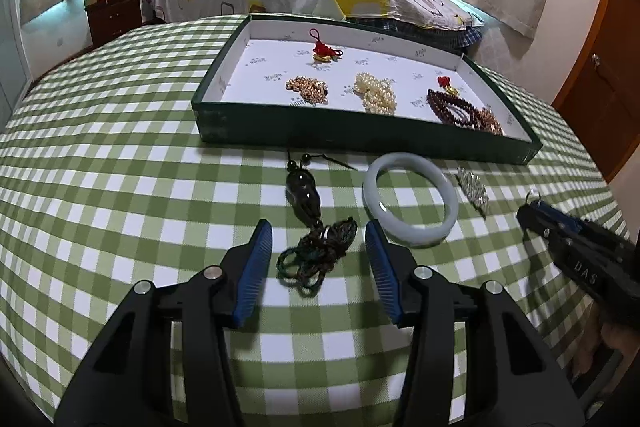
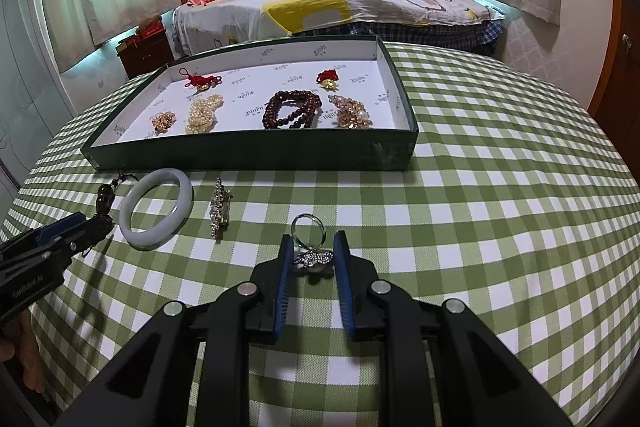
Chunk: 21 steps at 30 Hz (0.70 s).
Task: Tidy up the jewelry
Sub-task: 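Grasp the silver ring with the right tool while the left grasps the black pendant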
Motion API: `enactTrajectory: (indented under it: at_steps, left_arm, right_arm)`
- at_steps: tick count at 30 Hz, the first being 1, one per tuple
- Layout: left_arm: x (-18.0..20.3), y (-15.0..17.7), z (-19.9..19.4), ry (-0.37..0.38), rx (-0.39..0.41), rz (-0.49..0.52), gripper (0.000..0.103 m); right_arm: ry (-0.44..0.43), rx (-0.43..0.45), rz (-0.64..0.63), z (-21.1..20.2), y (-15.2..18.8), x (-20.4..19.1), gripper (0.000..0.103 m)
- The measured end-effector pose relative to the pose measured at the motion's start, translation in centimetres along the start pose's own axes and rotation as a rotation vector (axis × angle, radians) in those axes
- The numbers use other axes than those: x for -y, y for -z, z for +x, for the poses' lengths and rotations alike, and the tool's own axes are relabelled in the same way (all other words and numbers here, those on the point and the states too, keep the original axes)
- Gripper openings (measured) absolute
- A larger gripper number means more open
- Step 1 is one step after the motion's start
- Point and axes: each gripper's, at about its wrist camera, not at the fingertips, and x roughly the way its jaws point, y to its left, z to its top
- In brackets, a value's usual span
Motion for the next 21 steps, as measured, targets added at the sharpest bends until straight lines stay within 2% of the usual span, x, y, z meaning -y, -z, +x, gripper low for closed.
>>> enactTrajectory:
  at_steps: [6,9,14,21]
  left_arm:
    - [-0.5,-1.3,0.8,-0.002,-0.011,-0.034,0.046]
    - [-0.5,-1.5,1.1,-0.003,-0.019,-0.028,0.038]
    - [-1.2,-1.4,1.0,0.0,-0.021,-0.032,0.017]
    - [-1.4,-1.6,1.1,0.001,-0.025,-0.022,0.015]
  right_arm:
    - [0.0,0.0,0.0,0.0,0.0,0.0,0.021]
    - [0.001,0.001,-0.001,-0.1,0.0,0.0,0.021]
    - [0.001,0.002,-0.003,-0.1,0.0,-0.3,0.021]
    - [0.001,0.002,-0.003,-0.1,0.0,-0.2,0.021]
